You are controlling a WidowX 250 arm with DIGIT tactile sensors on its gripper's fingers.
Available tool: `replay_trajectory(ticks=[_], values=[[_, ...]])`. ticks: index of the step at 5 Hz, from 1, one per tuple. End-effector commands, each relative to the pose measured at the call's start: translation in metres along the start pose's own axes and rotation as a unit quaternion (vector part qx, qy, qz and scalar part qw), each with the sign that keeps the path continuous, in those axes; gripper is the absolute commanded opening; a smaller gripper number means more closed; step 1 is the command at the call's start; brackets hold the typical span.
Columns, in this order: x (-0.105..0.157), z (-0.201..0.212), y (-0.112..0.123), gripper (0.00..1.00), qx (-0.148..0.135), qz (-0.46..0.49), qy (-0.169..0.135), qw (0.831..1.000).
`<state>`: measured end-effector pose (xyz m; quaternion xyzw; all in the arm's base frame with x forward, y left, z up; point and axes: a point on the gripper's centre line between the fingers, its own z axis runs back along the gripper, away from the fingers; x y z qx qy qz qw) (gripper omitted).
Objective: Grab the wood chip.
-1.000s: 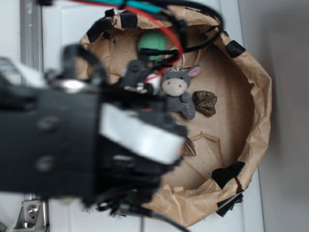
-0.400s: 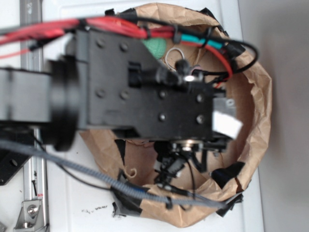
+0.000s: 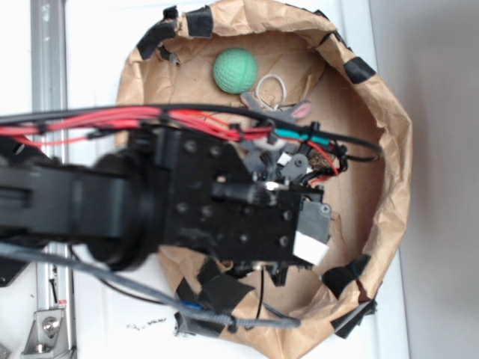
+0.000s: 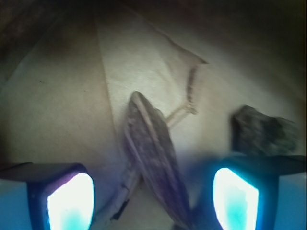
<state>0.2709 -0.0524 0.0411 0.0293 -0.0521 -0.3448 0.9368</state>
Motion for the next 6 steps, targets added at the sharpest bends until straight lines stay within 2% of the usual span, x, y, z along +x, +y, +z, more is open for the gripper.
replay_trajectory(ticks=[1,2,3,5,6], values=[[0.019,-0.01,-0.021,1.0,-0.024,-0.05,-0.015,0.998],[0.025,-0.018,-0.016,1.0,-0.023,-0.042,-0.003,0.999],[0.03,-0.019,-0.007,0.0,-0.011,-0.03,0.012,0.999],[0.025,-0.01,0.011,0.0,0.01,-0.009,0.013,1.0],[0.023,0.004,0.027,0.0,0.044,0.032,0.002,0.999]])
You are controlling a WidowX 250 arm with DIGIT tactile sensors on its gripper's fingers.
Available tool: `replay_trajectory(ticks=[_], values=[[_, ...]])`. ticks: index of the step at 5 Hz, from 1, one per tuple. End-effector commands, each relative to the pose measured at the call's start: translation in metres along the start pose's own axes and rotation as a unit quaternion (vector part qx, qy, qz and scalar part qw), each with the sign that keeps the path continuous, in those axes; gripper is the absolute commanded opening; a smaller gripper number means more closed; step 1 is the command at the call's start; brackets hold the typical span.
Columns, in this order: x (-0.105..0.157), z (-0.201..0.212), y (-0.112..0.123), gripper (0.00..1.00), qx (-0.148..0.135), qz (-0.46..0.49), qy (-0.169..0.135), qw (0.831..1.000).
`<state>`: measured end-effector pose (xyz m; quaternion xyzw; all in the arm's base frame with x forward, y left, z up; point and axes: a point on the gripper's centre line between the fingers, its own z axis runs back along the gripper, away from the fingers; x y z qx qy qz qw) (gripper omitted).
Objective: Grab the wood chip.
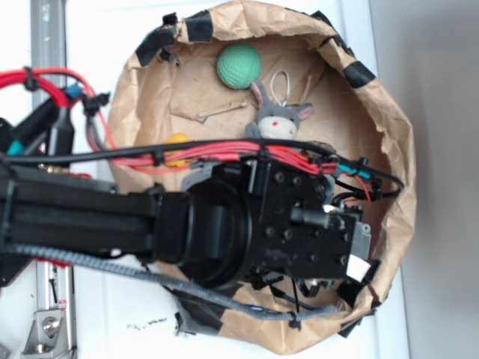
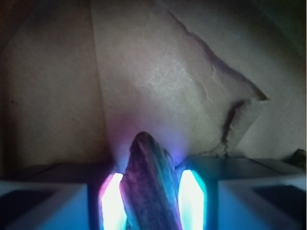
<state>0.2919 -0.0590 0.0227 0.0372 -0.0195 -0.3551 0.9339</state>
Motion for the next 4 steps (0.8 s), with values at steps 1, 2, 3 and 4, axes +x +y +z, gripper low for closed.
replay_trajectory(ticks=[1,2,3,4], values=[[-0.008,0.056,0.035,0.0,0.109,0.097,0.009,0.989],[-0.035,0.102,0.037,0.0,0.026,0.213,0.077,0.974],[-0.061,0.15,0.046,0.0,0.01,0.33,0.099,0.939],[-0.065,0.162,0.033,0.0,-0.015,0.445,0.088,0.891]])
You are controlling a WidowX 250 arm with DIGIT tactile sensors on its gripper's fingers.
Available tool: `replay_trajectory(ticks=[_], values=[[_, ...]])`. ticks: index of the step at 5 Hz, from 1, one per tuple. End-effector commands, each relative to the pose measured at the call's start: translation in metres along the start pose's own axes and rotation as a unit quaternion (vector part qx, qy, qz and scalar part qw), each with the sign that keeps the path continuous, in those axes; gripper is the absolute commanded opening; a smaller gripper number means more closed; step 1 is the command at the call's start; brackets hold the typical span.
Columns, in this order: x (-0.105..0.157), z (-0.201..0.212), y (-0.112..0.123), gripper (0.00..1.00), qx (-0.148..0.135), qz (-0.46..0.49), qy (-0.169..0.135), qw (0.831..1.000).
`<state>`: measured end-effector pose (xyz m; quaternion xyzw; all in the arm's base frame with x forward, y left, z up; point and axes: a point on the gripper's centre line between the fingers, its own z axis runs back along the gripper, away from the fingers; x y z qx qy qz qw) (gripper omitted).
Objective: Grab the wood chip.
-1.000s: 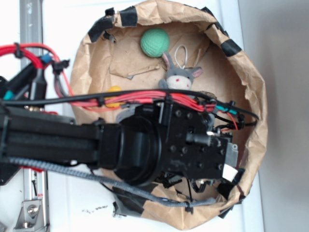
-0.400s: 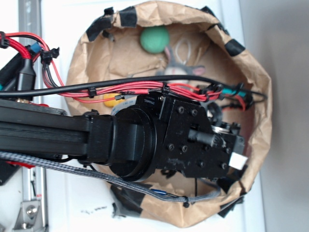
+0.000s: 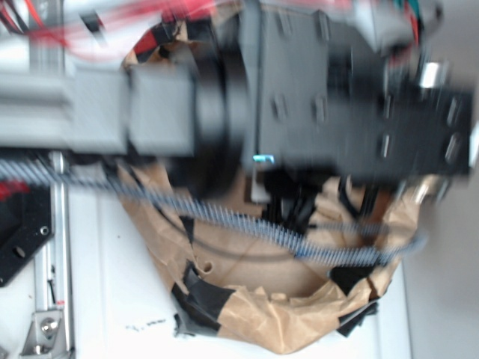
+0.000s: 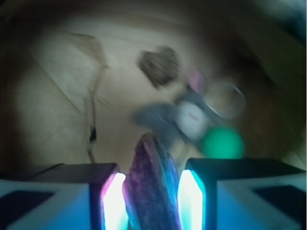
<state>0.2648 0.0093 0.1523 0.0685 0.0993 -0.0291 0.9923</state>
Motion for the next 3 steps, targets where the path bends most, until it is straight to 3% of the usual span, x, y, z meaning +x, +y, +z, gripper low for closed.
replay_trajectory(ticks=[1,3], values=[[-0.0232,0.0361,-0.0135,0.0,-0.059,0.182,-0.047,0.98],[-0.0244,0.0316,-0.017,0.0,-0.064,0.198,-0.054,0.977]])
